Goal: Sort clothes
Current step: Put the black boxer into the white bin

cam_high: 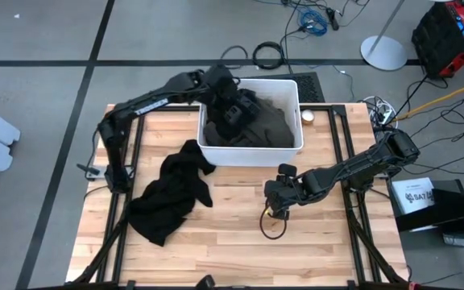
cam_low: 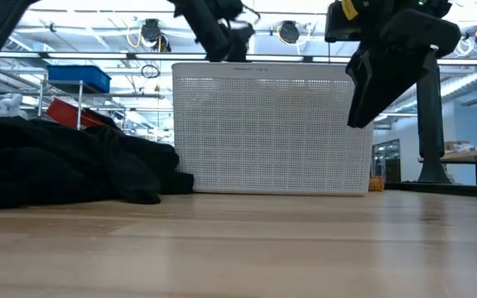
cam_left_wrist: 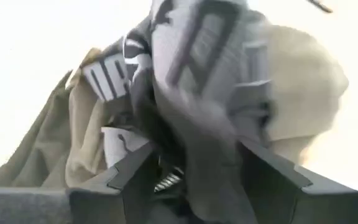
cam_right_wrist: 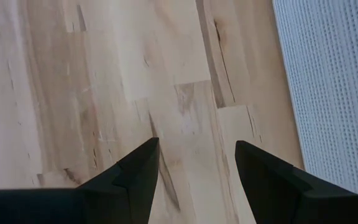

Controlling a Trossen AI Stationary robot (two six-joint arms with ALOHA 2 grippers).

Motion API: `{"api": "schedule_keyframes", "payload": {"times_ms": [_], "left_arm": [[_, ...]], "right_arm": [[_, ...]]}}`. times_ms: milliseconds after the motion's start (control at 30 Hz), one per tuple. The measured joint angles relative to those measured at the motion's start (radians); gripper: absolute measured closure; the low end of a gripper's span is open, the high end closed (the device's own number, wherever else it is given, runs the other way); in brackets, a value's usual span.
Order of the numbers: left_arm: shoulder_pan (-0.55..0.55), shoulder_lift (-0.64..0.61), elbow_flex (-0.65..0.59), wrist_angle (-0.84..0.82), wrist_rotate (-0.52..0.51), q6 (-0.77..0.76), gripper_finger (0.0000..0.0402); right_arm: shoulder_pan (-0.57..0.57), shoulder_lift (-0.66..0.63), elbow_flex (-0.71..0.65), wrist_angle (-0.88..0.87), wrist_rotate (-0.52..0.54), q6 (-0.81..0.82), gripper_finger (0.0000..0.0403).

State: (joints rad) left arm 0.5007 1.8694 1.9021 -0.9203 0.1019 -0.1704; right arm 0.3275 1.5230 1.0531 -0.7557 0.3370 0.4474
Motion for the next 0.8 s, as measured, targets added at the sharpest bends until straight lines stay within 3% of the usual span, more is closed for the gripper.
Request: {"api": "schedule_keyframes", "payload": {"times_ms": [267, 533, 800], "left_arm": [[0.005, -0.099, 0.004, 0.071, 0.061, -0.085, 0.018], [0.019, -0.169, 0.004, 0.094, 0.065, -0.043, 0.018], [-0.02, -0.131, 0.007, 0.319, 0.135, -0.032, 0.0193]], "right_arm": [[-0.014, 0.0, 0.014, 0.048, -0.004, -0.049, 0.0203], [-0.014, 0.0, 0.042, 0.049, -0.004, -0.075, 0.0203], [-0.027, 0.0, 0.044, 0.115, 0.0, -0.121, 0.0203]]}}
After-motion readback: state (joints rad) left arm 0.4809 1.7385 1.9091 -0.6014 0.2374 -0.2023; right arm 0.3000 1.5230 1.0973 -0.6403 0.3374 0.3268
